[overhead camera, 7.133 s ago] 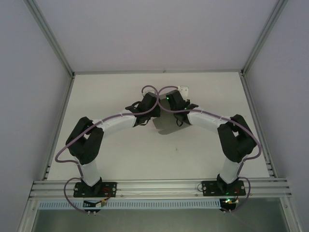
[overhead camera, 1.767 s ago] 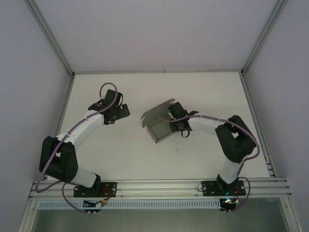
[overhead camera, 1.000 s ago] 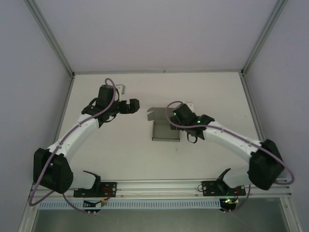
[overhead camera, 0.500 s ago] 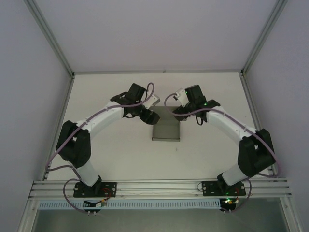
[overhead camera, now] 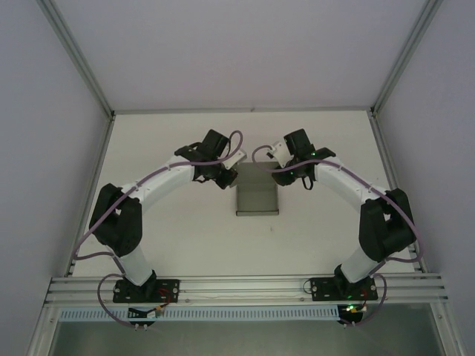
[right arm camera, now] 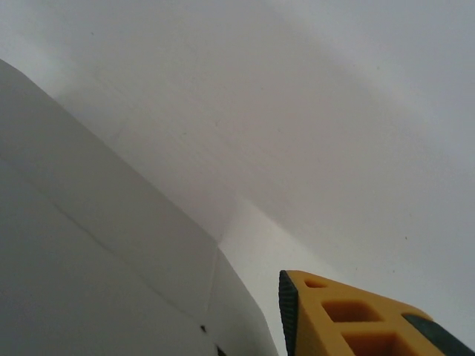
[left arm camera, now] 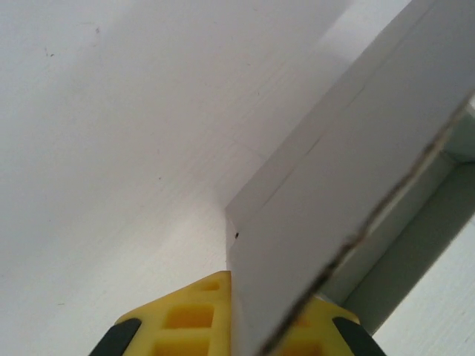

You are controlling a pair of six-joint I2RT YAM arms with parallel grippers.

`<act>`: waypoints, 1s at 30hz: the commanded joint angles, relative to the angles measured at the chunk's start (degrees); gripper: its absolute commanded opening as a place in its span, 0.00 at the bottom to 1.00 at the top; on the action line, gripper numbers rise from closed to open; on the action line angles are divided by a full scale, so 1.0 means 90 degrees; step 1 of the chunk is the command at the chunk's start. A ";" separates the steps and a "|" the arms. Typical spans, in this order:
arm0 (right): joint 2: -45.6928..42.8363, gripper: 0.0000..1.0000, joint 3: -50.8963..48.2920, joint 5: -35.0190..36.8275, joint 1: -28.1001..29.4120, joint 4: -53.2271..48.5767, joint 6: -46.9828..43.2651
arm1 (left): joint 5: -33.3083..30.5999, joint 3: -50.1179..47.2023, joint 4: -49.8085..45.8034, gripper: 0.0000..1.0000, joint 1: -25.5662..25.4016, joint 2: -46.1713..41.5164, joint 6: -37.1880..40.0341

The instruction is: Assemble paper box

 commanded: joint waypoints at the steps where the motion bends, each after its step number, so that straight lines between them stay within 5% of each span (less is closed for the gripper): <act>1: 0.0035 0.36 0.0091 0.0271 0.0012 -0.0198 0.0132 | -0.0302 0.0115 0.0093 0.05 -0.0101 -0.0051 -0.0214; 11: -0.0230 0.16 0.0145 0.0565 0.0015 -0.0160 0.1293 | -0.0798 0.0201 0.0500 0.00 -0.0135 -0.0078 -0.1538; 17: -0.0357 0.04 0.0110 -0.0201 0.0298 0.0570 0.2933 | -0.0836 0.0565 0.0716 0.00 -0.0316 0.0352 -0.2394; 30: 0.0141 0.01 -0.0069 0.0347 0.0560 0.2083 0.5688 | -0.0961 0.0452 0.1588 0.00 -0.0376 0.0906 -0.4003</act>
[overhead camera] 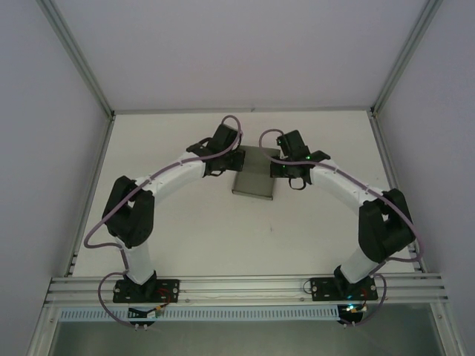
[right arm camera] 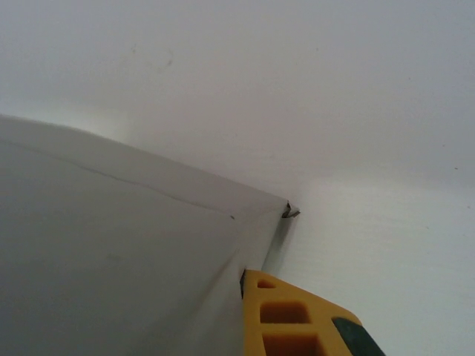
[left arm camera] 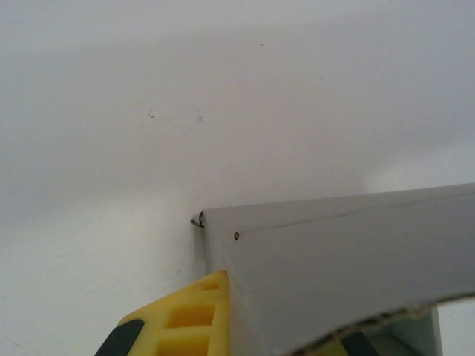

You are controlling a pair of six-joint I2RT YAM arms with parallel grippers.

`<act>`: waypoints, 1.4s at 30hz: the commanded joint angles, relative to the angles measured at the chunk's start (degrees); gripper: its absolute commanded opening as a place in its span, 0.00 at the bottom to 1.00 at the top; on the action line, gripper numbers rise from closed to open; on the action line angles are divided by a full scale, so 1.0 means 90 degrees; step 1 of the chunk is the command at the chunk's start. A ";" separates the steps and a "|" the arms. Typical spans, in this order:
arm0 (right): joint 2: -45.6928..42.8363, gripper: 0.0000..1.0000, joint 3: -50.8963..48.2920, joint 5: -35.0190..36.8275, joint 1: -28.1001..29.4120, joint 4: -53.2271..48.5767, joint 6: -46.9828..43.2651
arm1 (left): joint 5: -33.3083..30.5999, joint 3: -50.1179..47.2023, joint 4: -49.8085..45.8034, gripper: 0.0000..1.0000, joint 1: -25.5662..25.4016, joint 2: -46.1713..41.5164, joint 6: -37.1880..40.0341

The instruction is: Assemble paper box

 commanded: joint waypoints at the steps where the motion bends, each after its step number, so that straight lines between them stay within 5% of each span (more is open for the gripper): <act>1: 0.0156 0.01 0.0031 -0.0208 0.0197 0.1153 0.0987 | 0.0344 -0.0156 0.0337 0.00 -0.0164 0.0215 -0.0532; 17: -0.0147 0.00 -0.1383 0.0922 0.0641 0.1797 0.0474 | -0.0226 -0.1149 0.0387 0.01 -0.0331 0.0030 -0.0704; 32: -0.0206 0.00 -0.1844 0.1786 0.0919 0.1536 0.0315 | -0.0270 -0.1542 0.0234 0.30 -0.0351 -0.0736 -0.0631; 38: -0.0188 0.00 -0.1937 0.1836 0.0951 0.1611 0.0395 | -0.0298 -0.1541 -0.0060 0.58 -0.0350 -0.1142 -0.0542; 42: -0.0181 0.00 -0.2063 0.1786 0.0988 0.1818 0.0298 | -0.0370 -0.1431 -0.0156 0.99 -0.0340 -0.1540 -0.0626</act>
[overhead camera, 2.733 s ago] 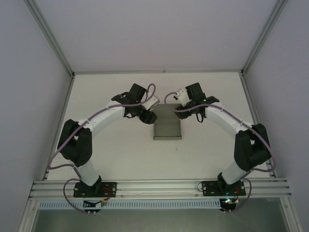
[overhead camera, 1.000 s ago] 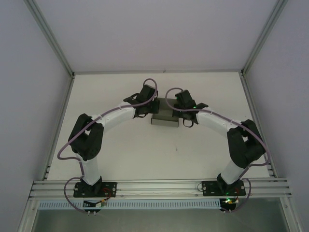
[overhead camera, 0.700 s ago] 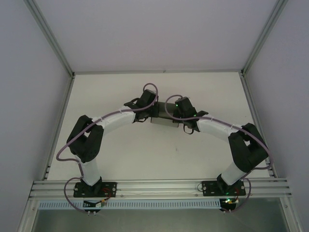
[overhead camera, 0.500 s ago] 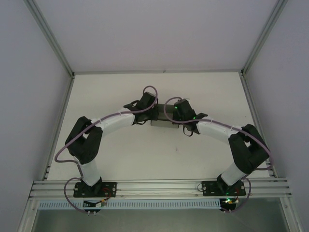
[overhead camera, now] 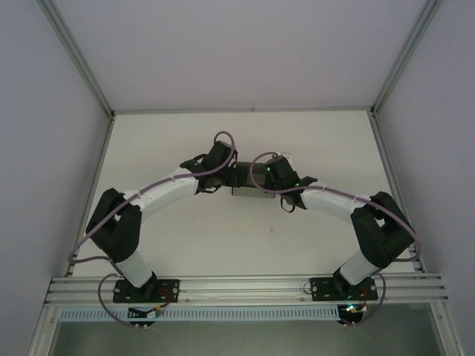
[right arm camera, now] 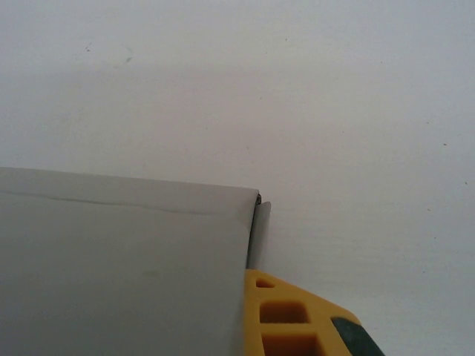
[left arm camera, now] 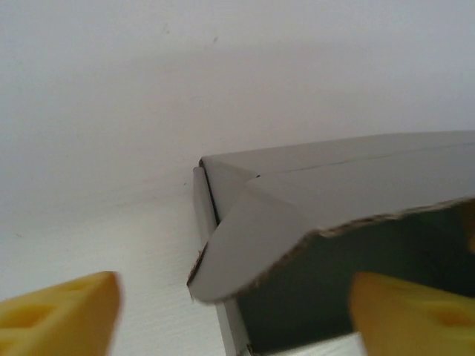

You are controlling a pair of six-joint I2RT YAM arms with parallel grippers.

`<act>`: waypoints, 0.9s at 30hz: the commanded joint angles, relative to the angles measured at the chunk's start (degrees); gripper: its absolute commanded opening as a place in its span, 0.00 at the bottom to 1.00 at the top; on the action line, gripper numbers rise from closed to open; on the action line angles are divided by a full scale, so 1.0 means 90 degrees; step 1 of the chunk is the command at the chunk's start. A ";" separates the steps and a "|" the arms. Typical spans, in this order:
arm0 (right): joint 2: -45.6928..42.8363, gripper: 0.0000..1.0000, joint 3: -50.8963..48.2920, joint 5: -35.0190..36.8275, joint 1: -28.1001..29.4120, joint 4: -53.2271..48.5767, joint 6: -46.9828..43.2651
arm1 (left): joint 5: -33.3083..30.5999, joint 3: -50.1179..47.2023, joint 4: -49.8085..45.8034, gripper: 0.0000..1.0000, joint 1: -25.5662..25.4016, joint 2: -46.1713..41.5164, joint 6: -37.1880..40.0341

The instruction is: Assemble paper box

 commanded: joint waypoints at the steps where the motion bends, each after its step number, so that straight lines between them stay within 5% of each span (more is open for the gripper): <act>1: 0.0037 0.00 -0.0299 -0.0056 0.0077 -0.0133 -0.0111 | -0.0166 0.0132 -0.0350 1.00 -0.0022 -0.0420 -0.0079; 7: 0.0037 0.00 -0.0499 0.0020 0.0183 0.0254 -0.0222 | -0.0706 0.0570 -0.0230 1.00 0.0169 -0.0562 -0.0232; 18: 0.0171 0.01 -0.0745 0.0081 0.0372 0.1098 -0.0549 | 0.1593 0.1810 -0.0567 0.94 0.1181 0.1342 -0.0857; 27: 0.0203 0.04 -0.0765 0.0518 0.0573 0.1128 -0.0605 | 0.1959 0.0396 0.0203 0.83 0.1194 0.1220 -0.1216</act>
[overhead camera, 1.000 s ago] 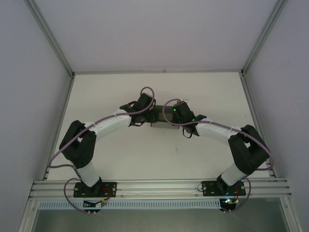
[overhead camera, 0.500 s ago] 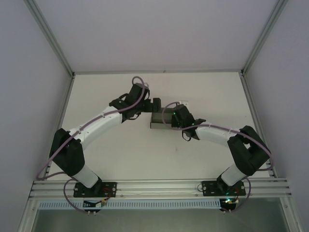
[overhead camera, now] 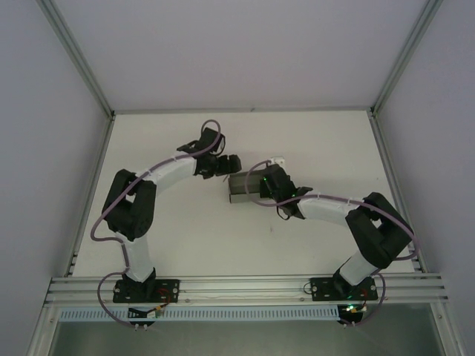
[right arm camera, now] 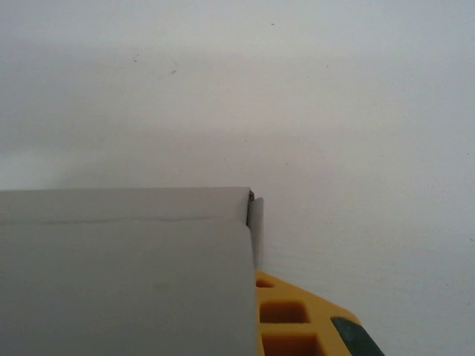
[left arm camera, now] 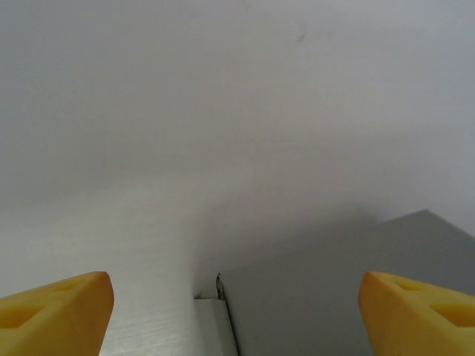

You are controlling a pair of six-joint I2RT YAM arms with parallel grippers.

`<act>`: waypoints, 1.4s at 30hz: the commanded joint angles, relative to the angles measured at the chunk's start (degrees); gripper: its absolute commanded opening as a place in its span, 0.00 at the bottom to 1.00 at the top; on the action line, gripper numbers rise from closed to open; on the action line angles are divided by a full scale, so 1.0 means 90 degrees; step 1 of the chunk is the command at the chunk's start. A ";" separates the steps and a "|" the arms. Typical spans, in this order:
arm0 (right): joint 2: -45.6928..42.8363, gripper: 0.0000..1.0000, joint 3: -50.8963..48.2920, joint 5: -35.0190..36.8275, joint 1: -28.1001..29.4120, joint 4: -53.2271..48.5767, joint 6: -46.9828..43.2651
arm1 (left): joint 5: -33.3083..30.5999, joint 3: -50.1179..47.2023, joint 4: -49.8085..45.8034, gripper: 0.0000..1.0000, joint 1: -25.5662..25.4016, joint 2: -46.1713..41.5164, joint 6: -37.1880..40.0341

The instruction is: Assemble paper box

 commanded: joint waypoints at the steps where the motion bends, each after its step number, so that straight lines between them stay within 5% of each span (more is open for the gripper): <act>1: 0.0113 0.05 -0.0175 0.0133 0.0133 -0.0232 -0.0145 | 0.0553 -0.0480 0.0483 0.80 -0.0015 -0.0241 -0.0352; 6: -0.0028 0.07 -0.0214 0.0361 0.0272 -0.0367 -0.0048 | 0.0951 -0.0770 0.0918 0.68 -0.0011 -0.0145 -0.0591; 10: 0.0018 0.07 -0.0178 0.0494 0.0425 -0.0488 0.0015 | 0.1122 -0.0993 0.1213 0.67 -0.0022 -0.0251 -0.0749; 21: 0.0103 0.05 -0.0216 0.1366 0.0946 -0.0846 0.0423 | -0.0567 0.0084 -0.0934 0.88 0.0124 -0.0904 0.0037; 27: 0.0265 0.08 0.0019 0.1808 0.1327 -0.1319 0.0953 | -0.0054 -0.0699 -0.0787 0.90 0.0129 -0.1539 -0.0299; 38: 0.0006 0.16 -0.0006 0.1516 0.1467 -0.1530 0.1020 | 0.1398 -0.1908 0.0787 0.73 0.0116 -0.1617 -0.0873; 42: 0.0011 0.17 0.0003 0.1374 0.1497 -0.1523 0.1050 | 0.1384 -0.2034 0.1071 0.68 0.0111 -0.1375 -0.0864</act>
